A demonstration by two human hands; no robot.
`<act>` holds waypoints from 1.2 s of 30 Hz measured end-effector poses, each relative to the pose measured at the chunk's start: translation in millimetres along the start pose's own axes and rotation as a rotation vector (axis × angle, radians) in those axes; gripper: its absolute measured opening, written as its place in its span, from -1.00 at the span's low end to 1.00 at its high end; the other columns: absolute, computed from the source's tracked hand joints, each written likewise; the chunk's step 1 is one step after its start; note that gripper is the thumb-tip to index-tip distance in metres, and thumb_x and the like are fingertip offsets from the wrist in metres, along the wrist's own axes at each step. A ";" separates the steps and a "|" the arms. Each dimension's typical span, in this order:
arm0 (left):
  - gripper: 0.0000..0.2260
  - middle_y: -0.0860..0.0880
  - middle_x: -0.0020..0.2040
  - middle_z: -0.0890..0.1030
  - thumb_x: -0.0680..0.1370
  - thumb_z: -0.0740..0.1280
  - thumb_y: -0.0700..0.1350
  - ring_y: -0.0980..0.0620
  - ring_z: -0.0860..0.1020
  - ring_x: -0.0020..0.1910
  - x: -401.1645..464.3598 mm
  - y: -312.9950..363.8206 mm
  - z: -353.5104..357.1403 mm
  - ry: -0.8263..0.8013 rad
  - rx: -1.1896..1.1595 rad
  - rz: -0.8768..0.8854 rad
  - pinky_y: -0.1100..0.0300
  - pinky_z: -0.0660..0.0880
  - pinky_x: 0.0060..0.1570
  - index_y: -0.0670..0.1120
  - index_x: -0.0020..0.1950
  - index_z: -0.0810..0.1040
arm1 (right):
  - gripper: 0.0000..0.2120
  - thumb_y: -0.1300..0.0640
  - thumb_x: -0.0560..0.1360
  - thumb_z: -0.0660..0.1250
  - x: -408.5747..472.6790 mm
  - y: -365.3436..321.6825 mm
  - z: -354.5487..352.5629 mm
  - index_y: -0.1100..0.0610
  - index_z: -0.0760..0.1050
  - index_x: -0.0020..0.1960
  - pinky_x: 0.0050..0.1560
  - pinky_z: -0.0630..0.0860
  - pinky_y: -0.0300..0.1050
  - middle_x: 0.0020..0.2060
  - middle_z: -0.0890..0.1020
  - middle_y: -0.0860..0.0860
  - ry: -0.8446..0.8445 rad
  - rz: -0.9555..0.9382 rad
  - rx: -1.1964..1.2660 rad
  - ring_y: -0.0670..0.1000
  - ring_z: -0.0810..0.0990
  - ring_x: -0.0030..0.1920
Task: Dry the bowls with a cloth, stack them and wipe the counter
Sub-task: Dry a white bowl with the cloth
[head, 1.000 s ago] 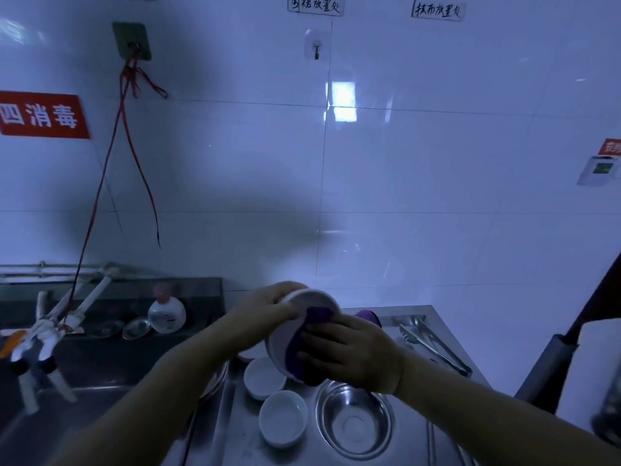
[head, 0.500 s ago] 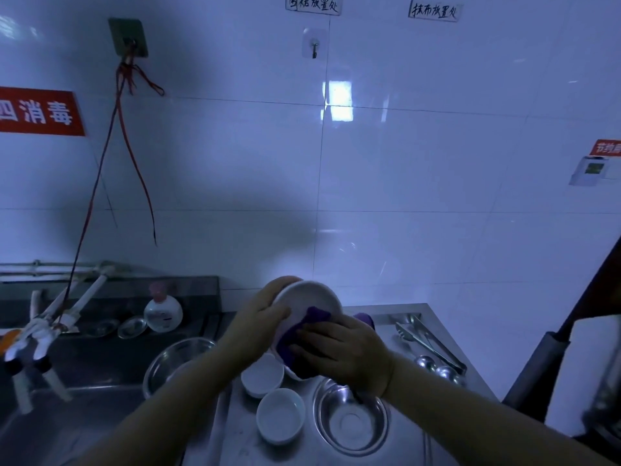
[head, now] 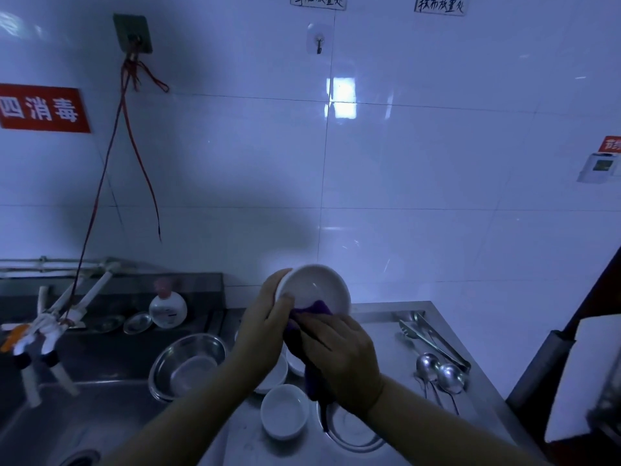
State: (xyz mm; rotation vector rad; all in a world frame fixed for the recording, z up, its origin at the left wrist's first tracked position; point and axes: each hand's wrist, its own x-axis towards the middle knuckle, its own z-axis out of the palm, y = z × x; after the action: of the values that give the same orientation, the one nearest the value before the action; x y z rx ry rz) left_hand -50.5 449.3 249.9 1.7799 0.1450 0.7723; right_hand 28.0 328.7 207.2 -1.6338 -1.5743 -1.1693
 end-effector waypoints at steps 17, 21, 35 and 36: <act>-0.66 0.10 0.18 0.48 0.62 0.14 -0.16 0.27 0.51 0.04 0.5 -14.8 6.3 0.021 -0.057 -0.072 0.36 0.51 -0.09 0.13 0.36 0.31 | -0.76 0.02 0.57 0.30 5.7 -2.8 -3.4 0.13 0.63 0.09 0.10 0.57 -0.07 0.02 0.68 0.06 -0.127 0.144 0.019 0.02 0.65 0.01; -0.70 0.16 0.15 0.49 0.58 0.11 -0.05 0.26 0.50 0.02 6.3 -8.5 -9.7 -0.081 0.043 -0.037 0.31 0.47 -0.09 0.28 0.25 0.34 | -0.74 0.15 0.57 0.27 4.7 11.8 -18.3 0.16 0.56 0.22 0.25 0.48 -0.06 0.15 0.63 0.09 -0.334 -0.021 0.110 0.05 0.59 0.14; -0.68 0.04 0.10 0.61 0.47 0.15 -0.19 0.11 0.53 0.13 8.8 -0.5 -9.9 -0.355 -0.067 -0.020 0.36 0.43 0.11 0.00 0.16 0.54 | -0.82 0.25 0.48 0.36 34.7 24.2 -26.8 0.22 0.63 0.06 0.15 0.53 -0.04 -0.01 0.67 0.12 -0.465 -0.126 -0.009 0.10 0.63 0.03; -0.69 0.06 0.10 0.61 0.49 0.15 -0.17 0.13 0.54 0.13 7.3 -1.4 -9.8 -0.335 -0.074 -0.026 0.38 0.43 0.09 0.03 0.16 0.53 | -0.81 0.23 0.49 0.35 33.4 19.9 -26.3 0.22 0.62 0.08 0.18 0.51 -0.06 0.01 0.66 0.12 -0.469 -0.086 0.035 0.10 0.62 0.05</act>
State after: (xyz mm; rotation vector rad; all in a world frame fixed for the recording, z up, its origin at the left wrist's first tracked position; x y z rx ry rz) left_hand -50.0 461.1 253.3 1.8059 -0.0822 0.4459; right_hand 39.6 318.6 251.6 -1.9298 -1.9519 -0.8275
